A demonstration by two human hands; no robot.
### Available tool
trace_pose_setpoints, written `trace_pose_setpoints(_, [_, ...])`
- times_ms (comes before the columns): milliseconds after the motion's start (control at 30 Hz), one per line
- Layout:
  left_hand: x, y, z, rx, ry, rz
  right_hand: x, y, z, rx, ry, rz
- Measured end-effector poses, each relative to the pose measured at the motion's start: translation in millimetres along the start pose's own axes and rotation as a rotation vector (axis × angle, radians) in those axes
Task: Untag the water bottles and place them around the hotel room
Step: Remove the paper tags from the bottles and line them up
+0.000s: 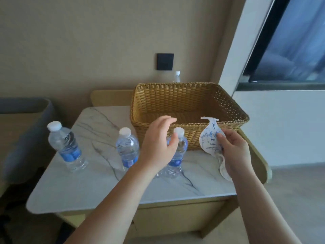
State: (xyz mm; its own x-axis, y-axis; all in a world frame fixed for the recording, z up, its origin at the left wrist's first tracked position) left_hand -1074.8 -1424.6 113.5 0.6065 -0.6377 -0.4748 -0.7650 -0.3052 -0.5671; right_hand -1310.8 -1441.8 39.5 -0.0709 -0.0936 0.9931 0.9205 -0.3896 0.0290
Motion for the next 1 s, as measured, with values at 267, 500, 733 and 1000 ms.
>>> trace_pose_setpoints(267, [0, 51, -9, 0.153, 0.043, -0.181, -81, -83, -43, -0.214, 0.171, 0.340])
trace_pose_setpoints(500, [1, 68, 4, 0.207, 0.045, -0.243, -121, -94, -67, -0.237, 0.201, 0.490])
trace_pose_setpoints(733, [2, 70, 6, 0.177, 0.025, -0.259, -106, -76, -50, -0.276, -0.150, 1.045])
trace_pose_setpoints(1000, [4, 73, 9, 0.158, 0.013, -0.266, -152, -67, -38, -0.015, -0.041, 1.196])
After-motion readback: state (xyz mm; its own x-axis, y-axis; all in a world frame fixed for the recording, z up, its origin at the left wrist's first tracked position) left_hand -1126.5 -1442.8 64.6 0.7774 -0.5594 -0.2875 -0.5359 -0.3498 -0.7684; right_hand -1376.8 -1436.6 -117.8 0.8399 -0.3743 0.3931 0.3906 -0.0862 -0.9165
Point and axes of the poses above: each hand's wrist, its own z-axis away from the middle knuckle, its own y-axis out of the palm, x = y × z, the point moved 8 cm from there along -z, towards the middle knuckle, and after that the axes turned 11 degrees about y, right-handed, at the moved point
